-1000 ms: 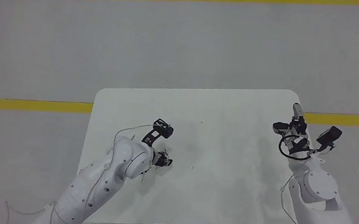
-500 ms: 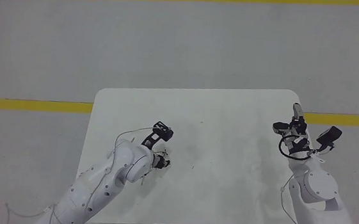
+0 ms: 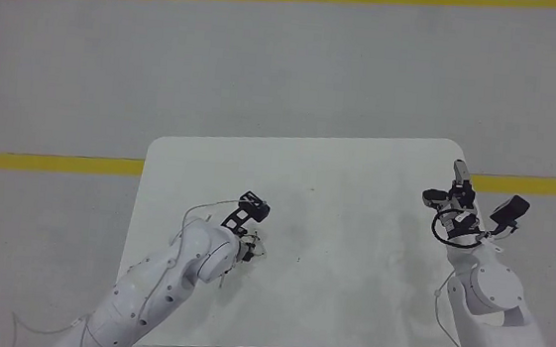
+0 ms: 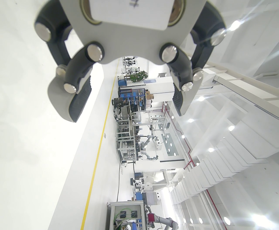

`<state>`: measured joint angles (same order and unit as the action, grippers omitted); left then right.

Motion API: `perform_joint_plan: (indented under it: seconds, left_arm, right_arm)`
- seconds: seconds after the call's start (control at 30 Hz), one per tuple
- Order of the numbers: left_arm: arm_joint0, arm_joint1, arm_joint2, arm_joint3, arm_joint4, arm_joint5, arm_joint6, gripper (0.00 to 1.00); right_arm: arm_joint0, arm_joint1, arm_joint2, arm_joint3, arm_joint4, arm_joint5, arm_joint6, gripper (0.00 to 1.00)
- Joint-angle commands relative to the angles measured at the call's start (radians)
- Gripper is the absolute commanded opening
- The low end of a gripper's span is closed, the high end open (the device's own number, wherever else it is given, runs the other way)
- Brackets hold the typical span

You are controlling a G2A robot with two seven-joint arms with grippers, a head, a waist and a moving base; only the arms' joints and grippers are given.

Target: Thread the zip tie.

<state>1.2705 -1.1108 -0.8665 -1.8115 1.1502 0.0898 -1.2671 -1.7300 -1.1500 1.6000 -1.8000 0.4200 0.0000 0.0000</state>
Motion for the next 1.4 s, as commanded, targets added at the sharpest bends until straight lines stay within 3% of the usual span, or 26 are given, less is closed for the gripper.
perform_joint_plan:
  seconds: [0.0,0.3,0.93,1.37]
  left_arm:
    - [-0.006,-0.002,0.004,0.018,-0.006,-0.002,0.008,0.25]
    - [-0.030,-0.010,0.031,0.070,-0.023,-0.015,0.017,0.20]
    - [-0.053,-0.023,0.082,0.124,-0.017,-0.001,0.023,0.22]
    - [-0.063,-0.028,0.096,0.143,-0.015,0.008,0.037,0.15]
  right_arm:
    - [0.000,0.000,0.000,0.000,0.000,0.000,0.000,1.00]
    - [0.000,0.000,0.000,0.000,0.000,0.000,0.000,1.00]
    - [0.000,0.000,0.000,0.000,0.000,0.000,0.000,1.00]
    - [0.000,0.000,0.000,0.000,0.000,0.000,0.000,1.00]
